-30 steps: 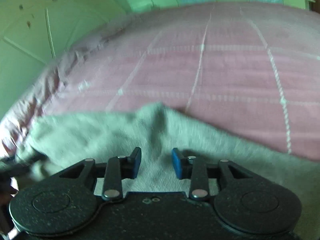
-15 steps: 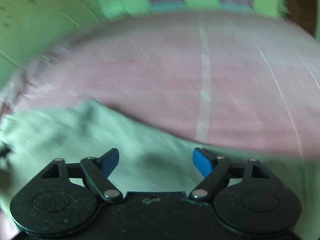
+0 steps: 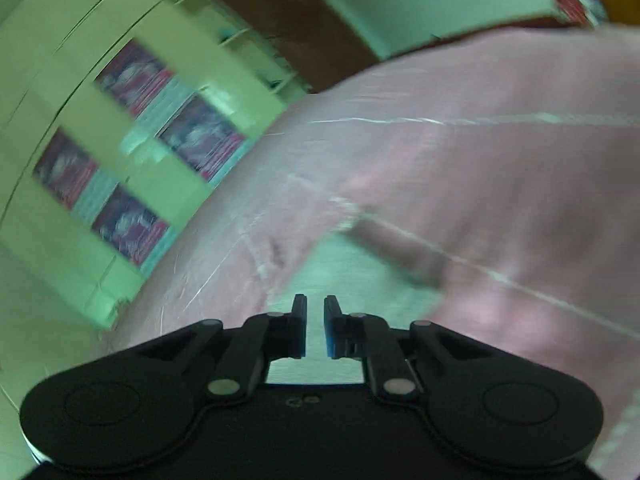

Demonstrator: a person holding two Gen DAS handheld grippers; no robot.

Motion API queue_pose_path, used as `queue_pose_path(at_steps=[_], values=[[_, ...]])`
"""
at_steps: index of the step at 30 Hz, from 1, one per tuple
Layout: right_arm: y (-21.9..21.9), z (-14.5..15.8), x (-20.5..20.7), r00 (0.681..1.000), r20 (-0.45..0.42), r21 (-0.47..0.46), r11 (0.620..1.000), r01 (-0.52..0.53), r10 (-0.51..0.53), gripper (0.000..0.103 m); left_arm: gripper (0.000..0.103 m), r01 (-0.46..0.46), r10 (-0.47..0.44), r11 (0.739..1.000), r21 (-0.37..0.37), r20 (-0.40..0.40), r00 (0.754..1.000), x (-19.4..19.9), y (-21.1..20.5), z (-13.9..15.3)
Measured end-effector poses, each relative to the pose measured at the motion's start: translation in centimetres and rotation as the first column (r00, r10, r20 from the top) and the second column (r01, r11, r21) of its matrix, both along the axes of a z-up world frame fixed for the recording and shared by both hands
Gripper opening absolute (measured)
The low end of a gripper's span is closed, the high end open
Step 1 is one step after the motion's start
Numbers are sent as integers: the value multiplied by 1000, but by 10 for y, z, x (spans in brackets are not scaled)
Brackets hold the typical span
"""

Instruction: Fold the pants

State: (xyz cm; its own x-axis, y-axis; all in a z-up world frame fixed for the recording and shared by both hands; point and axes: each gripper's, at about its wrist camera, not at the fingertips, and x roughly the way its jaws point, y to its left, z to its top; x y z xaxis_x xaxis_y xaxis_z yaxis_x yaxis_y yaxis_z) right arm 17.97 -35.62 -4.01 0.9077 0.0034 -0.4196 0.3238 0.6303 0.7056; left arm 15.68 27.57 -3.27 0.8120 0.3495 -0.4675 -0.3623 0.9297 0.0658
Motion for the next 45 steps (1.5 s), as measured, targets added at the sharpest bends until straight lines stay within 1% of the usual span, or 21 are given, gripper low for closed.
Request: queue_pose_path(at_steps=[2, 5, 10, 12, 13, 14, 15, 17, 19, 20, 21, 22, 23, 25, 27, 30, 32, 36, 37, 39, 45], values=[[-13, -24, -11, 1000, -1, 101, 994, 30, -30, 21, 103, 24, -24, 1000, -17, -15, 1000, 2, -15, 0], [-21, -58, -12, 998, 3, 254, 966, 54, -57, 22, 103, 60, -61, 998, -30, -58, 996, 8, -42, -4], [-21, -81, 5, 999, 40, 311, 950, 22, -36, 27, 103, 93, -102, 992, -89, -92, 991, 5, -83, -13], [-22, -77, 14, 1000, 28, 288, 958, -3, -5, 43, 103, 96, -108, 989, -112, -99, 989, 5, -92, -18], [-22, -75, 20, 1000, 14, 281, 960, -16, 12, 44, 103, 94, -107, 988, -122, -112, 988, 6, -95, -22], [-21, -68, 20, 999, 2, 262, 964, -33, 33, 35, 103, 88, -104, 988, -124, -130, 986, 7, -98, -27], [-19, -65, 26, 998, -21, 233, 971, -51, 58, 4, 103, 82, -100, 989, -122, -151, 984, 9, -100, -31], [-17, -46, 24, 996, -18, 174, 981, -84, 89, 5, 103, 70, -90, 991, -112, -185, 979, 12, -100, -39], [-14, -31, 11, 993, 72, 121, 987, -102, 94, 5, 103, 74, -93, 992, -105, -201, 975, 13, -101, -43], [-12, -36, 11, 996, 37, 83, 993, -83, 80, 5, 103, 63, -84, 993, -102, -212, 974, 13, -101, -42], [-14, -53, 15, 997, -37, 127, 990, -56, 61, 5, 103, 48, -71, 992, -119, -199, 978, 13, -103, -37], [-19, -73, 15, 997, -57, 209, 977, -37, 50, 3, 103, 51, -76, 987, -152, -160, 984, 11, -106, -31], [-22, -78, 11, 999, -18, 239, 970, -37, 42, 4, 103, 70, -93, 981, -179, -126, 988, 11, -113, -25], [-19, -72, 7, 999, 15, 228, 972, -49, 46, 13, 103, 124, -141, 975, -183, -84, 986, 18, -142, -14], [-15, -63, 3, 999, 27, 210, 977, -49, 45, 25, 103, 199, -215, 960, -198, -63, 975, 31, -182, -10], [-18, -59, -4, 998, 63, 234, 971, -44, 30, 42, 103, 271, -297, 936, -226, -94, 950, 57, -257, -15], [-18, -58, -5, 996, 81, 227, 973, -52, 34, 46, 103, 321, -352, 920, -224, -117, 929, 68, -309, -21], [-18, -61, -3, 995, 79, 209, 975, -77, 62, 46, 103, 372, -395, 918, -137, -235, 888, 80, -396, -40], [-19, -62, -3, 995, 82, 211, 974, -81, 65, 46, 103, 369, -383, 924, -102, -239, 892, 78, -410, -43], [-22, -64, -4, 994, 89, 225, 971, -80, 61, 43, 103, 366, -372, 928, -71, -224, 901, 73, -420, -45], [-36, -75, -3, 992, 126, 354, 935, -23, -24, 42, 103, 353, -372, 927, -125, -195, 908, 67, -412, -43]])
